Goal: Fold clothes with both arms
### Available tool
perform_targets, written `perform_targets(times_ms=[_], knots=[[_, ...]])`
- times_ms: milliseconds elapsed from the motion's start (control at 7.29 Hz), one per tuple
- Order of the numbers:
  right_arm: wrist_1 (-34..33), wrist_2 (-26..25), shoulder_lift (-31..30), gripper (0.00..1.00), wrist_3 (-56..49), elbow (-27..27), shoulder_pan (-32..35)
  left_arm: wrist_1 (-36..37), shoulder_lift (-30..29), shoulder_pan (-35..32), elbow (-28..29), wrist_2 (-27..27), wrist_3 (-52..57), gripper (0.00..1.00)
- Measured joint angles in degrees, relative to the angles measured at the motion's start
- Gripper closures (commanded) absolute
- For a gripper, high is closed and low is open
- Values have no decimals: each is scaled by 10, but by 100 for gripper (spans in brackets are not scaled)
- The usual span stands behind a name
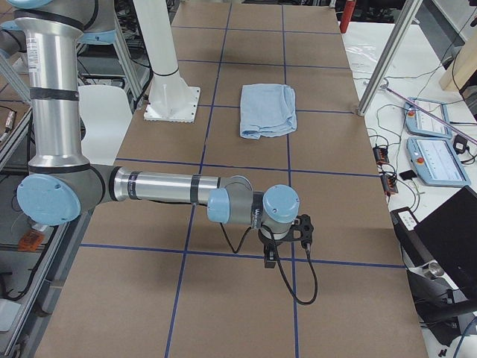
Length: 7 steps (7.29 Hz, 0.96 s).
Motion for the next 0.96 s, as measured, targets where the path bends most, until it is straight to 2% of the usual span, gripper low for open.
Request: perform_targets(times_ms=[412,960], knots=[[1,-1,-2,0,11,5,1,0,0,-1,1,-5,-14,0],[4,-2,-3,0,35,8,1,-5,0,0,1,-64,-133,0]])
